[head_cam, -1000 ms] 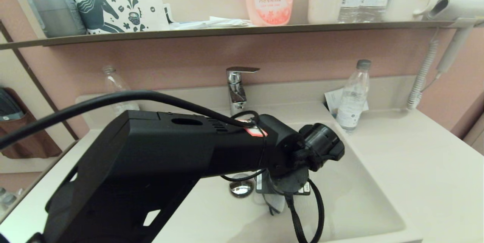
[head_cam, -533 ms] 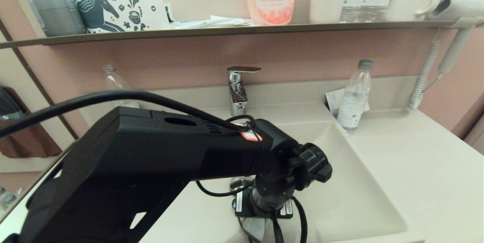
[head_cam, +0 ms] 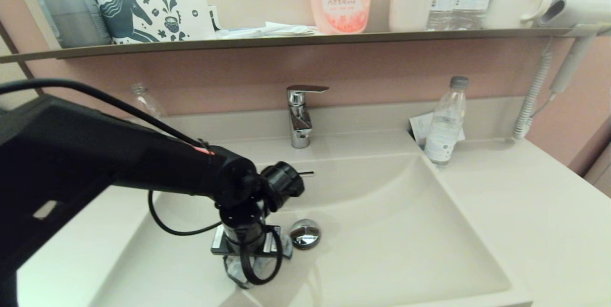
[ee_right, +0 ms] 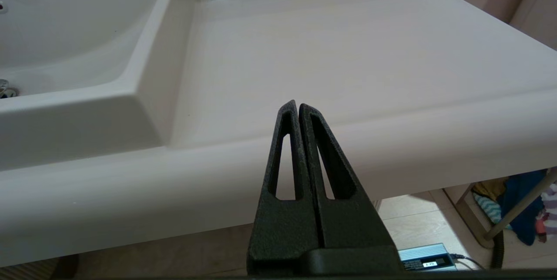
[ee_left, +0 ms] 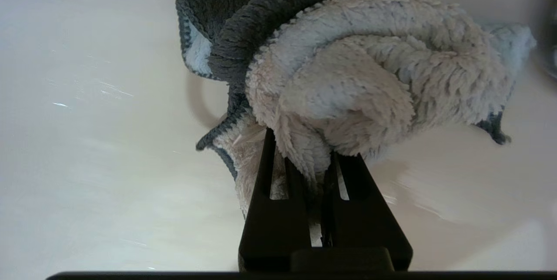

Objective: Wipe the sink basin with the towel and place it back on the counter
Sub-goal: Wipe the sink

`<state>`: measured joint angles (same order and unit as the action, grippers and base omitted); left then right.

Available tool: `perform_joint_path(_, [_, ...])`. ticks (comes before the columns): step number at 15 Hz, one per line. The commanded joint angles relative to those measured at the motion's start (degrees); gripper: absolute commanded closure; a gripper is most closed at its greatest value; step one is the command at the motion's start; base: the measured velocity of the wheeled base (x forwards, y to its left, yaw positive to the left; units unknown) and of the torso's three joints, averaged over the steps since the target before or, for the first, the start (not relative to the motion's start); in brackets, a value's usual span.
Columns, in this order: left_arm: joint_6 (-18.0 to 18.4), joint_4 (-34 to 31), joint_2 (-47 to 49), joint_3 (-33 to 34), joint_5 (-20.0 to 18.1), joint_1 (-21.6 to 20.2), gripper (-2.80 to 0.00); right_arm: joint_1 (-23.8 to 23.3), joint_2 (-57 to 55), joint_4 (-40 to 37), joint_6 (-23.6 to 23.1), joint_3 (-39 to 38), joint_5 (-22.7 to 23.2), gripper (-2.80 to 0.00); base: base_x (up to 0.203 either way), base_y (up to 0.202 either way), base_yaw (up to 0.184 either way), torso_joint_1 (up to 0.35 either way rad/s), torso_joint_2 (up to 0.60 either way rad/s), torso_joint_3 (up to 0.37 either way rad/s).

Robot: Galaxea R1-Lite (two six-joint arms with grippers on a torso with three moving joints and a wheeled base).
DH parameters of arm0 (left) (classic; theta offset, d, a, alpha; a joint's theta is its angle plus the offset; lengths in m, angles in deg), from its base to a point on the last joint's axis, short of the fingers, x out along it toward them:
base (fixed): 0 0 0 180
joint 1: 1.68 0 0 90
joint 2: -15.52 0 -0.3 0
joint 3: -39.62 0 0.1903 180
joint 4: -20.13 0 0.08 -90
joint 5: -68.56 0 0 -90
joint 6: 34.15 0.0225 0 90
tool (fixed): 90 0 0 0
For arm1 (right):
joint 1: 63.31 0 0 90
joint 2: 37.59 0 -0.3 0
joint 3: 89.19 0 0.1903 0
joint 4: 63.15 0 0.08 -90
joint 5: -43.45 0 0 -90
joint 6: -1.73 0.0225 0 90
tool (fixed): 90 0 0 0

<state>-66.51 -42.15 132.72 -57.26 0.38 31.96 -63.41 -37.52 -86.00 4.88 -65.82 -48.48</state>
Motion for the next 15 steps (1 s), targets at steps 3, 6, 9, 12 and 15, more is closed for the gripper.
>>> perform_joint_path(3, [10.5, 10.1, -4.2, 1.8, 0.3, -11.0, 0.0, 0.0, -0.1, 0.0, 0.0, 0.0, 0.0, 0.0, 0.0, 0.0, 0.0, 0.0, 0.0, 0.0])
perform_joint_path(6, [9.9, 19.6, -0.3, 1.2, 0.5, -10.3, 0.0, 0.0, -0.1, 0.0, 0.0, 0.0, 0.0, 0.0, 0.0, 0.0, 0.0, 0.0, 0.0, 0.0])
perform_joint_path(9, [2.8, 20.3, 3.9, -2.1, 1.3, -4.9, 0.0, 0.0, -0.1, 0.0, 0.0, 0.0, 0.0, 0.0, 0.0, 0.0, 0.0, 0.0, 0.0, 0.0])
perform_joint_path(12, [-0.2, 20.2, 7.0, -5.1, 2.0, 0.4, 0.0, 0.0, -0.1, 0.0, 0.0, 0.0, 0.0, 0.0, 0.0, 0.0, 0.0, 0.0, 0.0, 0.0])
perform_joint_path(15, [-5.3, 15.3, 10.1, -12.8, 3.3, 4.5, 0.0, 0.0, -0.1, 0.0, 0.0, 0.0, 0.0, 0.0, 0.0, 0.0, 0.0, 0.0, 0.0, 0.0])
